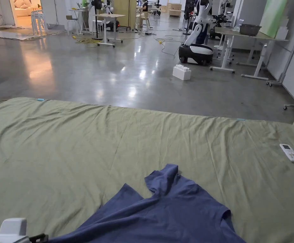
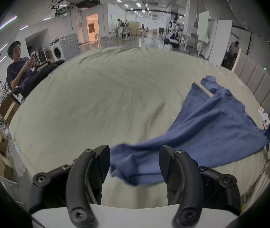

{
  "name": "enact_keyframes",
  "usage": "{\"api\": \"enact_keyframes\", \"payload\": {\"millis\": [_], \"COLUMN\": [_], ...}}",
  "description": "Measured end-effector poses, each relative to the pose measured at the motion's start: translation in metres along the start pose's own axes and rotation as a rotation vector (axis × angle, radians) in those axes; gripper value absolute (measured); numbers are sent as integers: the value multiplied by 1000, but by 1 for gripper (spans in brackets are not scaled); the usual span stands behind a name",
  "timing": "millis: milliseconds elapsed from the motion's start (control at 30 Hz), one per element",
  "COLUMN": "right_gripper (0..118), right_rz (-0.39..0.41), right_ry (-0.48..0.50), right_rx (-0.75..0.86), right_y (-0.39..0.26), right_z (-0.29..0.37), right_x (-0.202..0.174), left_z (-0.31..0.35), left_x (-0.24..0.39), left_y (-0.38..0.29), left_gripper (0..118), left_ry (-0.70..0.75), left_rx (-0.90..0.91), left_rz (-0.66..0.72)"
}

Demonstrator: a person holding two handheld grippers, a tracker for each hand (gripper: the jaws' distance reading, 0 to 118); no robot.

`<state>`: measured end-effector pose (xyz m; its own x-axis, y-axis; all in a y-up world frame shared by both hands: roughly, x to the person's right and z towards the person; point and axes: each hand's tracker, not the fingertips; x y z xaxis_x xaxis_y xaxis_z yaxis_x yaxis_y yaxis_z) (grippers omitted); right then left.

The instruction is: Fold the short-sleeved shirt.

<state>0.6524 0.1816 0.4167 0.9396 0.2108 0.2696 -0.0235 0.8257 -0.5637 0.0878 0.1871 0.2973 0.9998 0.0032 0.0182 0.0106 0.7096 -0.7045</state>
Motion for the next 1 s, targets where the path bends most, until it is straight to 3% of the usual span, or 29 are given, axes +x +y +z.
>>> {"api": "enact_keyframes", "payload": {"millis": [133,233,300,367,467,500,600,800,1000], "right_gripper": [71,67,50,36,18,11,9,1,0], "right_rz": [-4,-62,-109,-108,-93,-104,-110,-48,-54], "right_ry": [28,59,74,60,58,57,69,36,58], "right_rx": [115,195,250,299,380,391,442,482,502], "right_y": [29,50,63,73,84,85,92,100,103], "right_z": [7,11,15,18,24,26,32,33,30], "right_x": [-22,-38,-49,-60,-72,-75,-83,-98,-95], "left_z": [10,18,22,28,36,38,43,42,42], "left_x": [24,47,61,75,98,102,120,134,123], "left_y": [22,35,43,49,55,55,57,60,60], "left_gripper": [64,62,52,29,17,4,3,1,1], "left_ry": [-20,-33,-42,-60,-44,-48,-19,-39,-27], "left_rx": [124,226,303,375,452,474,501,533,542], "left_rz": [5,0,6,8,-28,-37,-45,-94,-111]}}
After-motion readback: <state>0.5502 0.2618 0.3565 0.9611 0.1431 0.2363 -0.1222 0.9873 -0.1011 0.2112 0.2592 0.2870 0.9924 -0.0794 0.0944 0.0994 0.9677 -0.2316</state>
